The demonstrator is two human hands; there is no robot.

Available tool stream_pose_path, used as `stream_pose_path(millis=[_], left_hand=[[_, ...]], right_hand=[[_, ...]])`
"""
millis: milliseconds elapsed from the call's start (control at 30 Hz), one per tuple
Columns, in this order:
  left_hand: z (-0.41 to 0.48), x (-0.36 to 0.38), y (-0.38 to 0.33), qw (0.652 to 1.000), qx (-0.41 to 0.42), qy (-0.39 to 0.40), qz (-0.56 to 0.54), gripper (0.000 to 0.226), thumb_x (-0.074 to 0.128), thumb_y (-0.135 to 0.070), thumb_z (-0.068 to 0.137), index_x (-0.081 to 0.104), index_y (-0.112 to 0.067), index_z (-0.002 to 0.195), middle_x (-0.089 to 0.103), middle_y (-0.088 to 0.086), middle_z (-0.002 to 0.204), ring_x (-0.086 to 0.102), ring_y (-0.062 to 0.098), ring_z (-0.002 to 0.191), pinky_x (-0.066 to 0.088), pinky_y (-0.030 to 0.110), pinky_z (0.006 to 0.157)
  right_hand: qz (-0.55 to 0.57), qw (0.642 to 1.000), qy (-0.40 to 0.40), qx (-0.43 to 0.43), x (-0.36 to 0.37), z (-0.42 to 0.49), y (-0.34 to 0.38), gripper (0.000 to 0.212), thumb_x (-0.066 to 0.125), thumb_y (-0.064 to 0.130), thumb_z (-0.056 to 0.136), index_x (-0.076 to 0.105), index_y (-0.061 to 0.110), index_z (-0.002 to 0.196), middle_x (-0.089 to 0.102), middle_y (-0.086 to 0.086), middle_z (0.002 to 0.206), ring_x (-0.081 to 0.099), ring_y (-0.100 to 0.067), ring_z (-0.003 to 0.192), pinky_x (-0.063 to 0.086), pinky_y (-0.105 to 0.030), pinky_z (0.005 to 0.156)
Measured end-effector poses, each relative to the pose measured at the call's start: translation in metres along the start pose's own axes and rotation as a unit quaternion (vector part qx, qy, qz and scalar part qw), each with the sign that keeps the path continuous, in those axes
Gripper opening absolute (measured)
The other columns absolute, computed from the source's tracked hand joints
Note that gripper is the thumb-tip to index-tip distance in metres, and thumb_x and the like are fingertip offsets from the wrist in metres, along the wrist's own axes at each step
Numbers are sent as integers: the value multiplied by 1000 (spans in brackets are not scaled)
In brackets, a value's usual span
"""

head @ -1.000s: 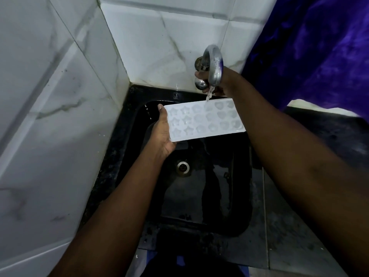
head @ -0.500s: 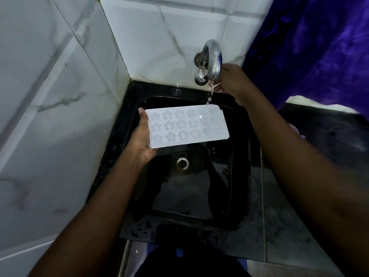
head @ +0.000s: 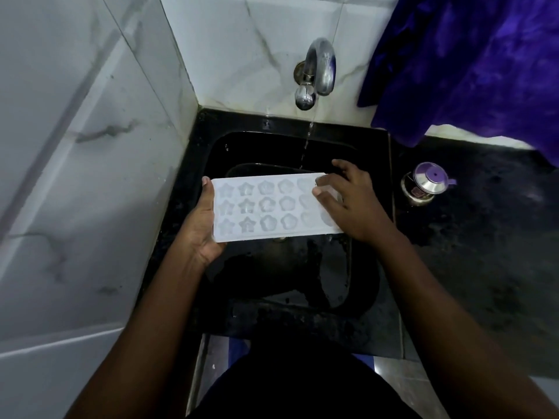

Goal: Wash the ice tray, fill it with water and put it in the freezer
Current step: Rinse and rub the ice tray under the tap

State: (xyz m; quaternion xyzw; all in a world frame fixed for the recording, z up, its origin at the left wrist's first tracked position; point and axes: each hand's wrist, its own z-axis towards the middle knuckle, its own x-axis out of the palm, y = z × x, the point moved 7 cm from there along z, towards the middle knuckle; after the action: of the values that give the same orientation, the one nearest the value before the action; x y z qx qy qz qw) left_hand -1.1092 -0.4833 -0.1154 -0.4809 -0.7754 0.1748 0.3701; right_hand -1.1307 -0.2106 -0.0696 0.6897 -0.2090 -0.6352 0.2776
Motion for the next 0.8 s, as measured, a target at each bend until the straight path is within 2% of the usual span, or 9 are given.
stream_pose_path(millis=[67,133,267,433,600,800], left_hand=[[-7,-5,4,1000,-2,-9,3,73,30,-73,104,69,-17,129,79,12,122,80,27,103,67,43,71],[-12,-8,5,1000,3,-7,6,74,31,-74,103,68,-16,133,79,12,124,79,28,107,67,43,73],[-20,-13,4,1000,11,-13,4,72,32,-73,104,68,-17,132,79,11,124,79,28,107,67,43,73],[-28,-10,7,1000,6,-13,-5,72,34,-73,103,69,-16,130,79,12,123,79,28,105,67,44,70],[-34,-9,10,1000,13,-14,-3,73,34,-73,103,68,-15,131,79,12,124,79,28,106,67,44,70],[-39,-6,11,1000,11,-12,-4,73,34,-73,103,69,-15,132,78,13,124,79,28,107,67,46,72]], right_hand=[[-36,999,-2,-13,3,-9,6,38,54,55,102,68,31,128,39,-2,161,29,-28,147,32,-47,118],[-85,996,-2,-31,4,-15,10,48,46,62,102,69,31,130,40,-3,161,30,-30,145,36,-55,115],[-162,986,-13,-34,1,-23,17,59,33,68,100,70,31,129,37,-4,163,29,-33,144,38,-55,109],[-149,989,2,-10,8,-32,24,70,28,73,96,64,29,137,33,-3,166,24,-32,146,35,-58,113],[-153,988,2,0,2,-37,25,56,36,67,102,69,30,129,31,-2,167,20,-31,149,34,-59,113],[-109,994,-11,5,-1,-45,28,43,46,60,103,69,29,122,15,-3,173,11,-28,153,30,-57,115]])
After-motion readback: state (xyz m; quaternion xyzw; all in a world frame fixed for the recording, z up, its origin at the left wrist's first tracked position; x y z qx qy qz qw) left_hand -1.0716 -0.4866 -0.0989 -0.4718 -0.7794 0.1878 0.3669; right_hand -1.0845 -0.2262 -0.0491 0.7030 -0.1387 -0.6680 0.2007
